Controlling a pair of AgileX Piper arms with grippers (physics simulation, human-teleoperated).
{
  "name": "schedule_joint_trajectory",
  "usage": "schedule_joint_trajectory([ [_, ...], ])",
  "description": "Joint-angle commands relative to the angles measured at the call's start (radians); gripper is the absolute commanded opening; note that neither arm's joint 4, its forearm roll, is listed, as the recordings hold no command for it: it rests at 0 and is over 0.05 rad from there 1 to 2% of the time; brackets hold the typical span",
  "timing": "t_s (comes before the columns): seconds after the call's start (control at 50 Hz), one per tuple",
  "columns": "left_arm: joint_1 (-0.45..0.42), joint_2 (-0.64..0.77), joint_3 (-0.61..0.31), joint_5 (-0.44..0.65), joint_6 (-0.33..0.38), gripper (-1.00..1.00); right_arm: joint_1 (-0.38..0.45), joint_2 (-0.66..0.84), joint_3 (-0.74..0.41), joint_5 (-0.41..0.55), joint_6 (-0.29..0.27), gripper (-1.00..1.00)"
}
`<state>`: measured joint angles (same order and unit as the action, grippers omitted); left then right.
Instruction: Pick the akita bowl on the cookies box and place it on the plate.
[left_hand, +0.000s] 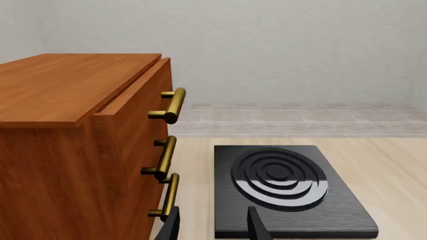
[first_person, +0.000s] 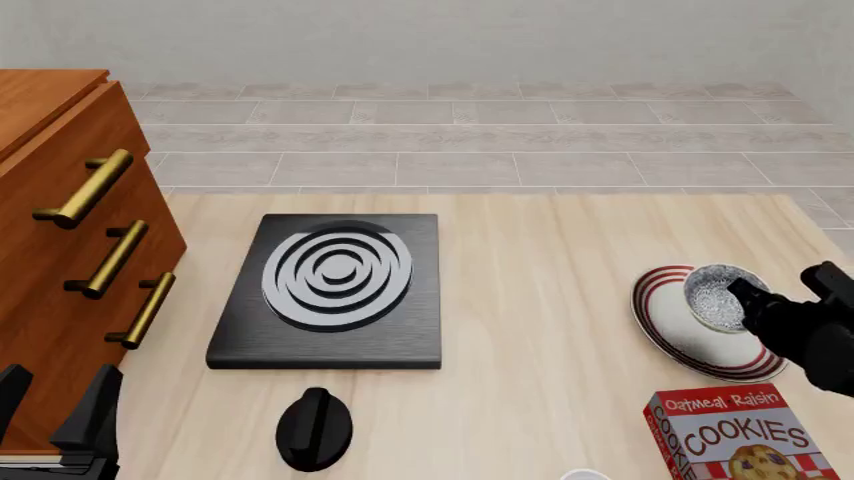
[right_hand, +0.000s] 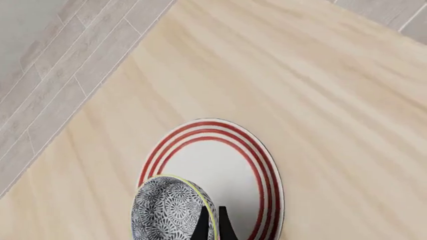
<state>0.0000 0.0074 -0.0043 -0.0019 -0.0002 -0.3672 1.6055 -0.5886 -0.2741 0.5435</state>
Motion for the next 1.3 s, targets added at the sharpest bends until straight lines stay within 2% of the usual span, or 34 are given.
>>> schedule_joint_trajectory([
  [0.02,0.0,0.0,0.0,0.0,0.0,1.0,-0.01,0.054,-0.028,-0.016,0.005,-1.0],
  [0.44,0.0,0.0,0.0,0.0,0.0,1.0,-0.012,0.11,-0.052,-0.034,0.001,-1.0],
  [0.84,0.0,0.0,0.0,0.0,0.0,1.0,-0.023,0.111,-0.061,-0.022,-0.028,-1.0],
  [1.3,0.0,0.0,0.0,0.0,0.0,1.0,-0.026,0.153,-0.061,-0.05,-0.028,-1.0],
])
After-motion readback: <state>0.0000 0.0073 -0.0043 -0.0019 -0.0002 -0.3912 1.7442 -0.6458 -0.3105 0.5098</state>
